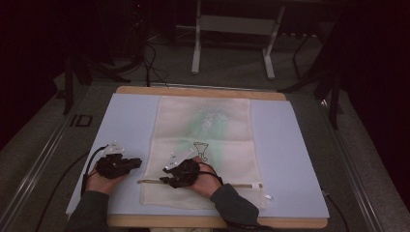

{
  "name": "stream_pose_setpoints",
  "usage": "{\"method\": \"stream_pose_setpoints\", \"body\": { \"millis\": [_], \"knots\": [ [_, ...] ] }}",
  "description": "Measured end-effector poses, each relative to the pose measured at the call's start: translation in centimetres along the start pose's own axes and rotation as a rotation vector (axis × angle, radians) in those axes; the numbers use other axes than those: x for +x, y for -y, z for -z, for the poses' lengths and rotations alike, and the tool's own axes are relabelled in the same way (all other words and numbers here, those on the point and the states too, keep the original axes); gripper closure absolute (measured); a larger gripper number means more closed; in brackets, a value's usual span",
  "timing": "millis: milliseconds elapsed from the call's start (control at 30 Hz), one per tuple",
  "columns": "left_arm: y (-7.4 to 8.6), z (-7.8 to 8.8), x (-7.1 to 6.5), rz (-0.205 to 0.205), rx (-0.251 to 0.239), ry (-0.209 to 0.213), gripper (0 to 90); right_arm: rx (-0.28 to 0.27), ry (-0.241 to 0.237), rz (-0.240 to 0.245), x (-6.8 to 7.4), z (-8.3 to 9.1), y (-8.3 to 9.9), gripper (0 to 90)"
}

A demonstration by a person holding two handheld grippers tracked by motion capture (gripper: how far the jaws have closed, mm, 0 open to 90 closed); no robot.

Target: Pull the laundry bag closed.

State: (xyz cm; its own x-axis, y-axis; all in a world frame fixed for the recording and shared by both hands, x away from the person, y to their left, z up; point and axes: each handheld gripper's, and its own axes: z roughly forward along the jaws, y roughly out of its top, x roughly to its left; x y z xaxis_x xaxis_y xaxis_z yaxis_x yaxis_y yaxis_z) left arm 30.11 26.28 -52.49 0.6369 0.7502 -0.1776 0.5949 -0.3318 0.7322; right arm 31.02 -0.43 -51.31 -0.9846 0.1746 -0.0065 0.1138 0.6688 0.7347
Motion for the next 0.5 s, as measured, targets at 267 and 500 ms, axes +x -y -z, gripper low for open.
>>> {"method": "stream_pose_setpoints", "body": {
  "millis": [267,500],
  "knots": [
    [0.0,0.0,0.0,0.004,-0.001,-0.003,81.4,-0.001,-0.015,0.014,0.5,-1.3,-0.6,69.1],
    [0.0,0.0,0.0,0.006,-0.004,-0.003,81.3,0.012,-0.011,0.026,0.8,-2.3,-1.2,77.5]
  ]
}}
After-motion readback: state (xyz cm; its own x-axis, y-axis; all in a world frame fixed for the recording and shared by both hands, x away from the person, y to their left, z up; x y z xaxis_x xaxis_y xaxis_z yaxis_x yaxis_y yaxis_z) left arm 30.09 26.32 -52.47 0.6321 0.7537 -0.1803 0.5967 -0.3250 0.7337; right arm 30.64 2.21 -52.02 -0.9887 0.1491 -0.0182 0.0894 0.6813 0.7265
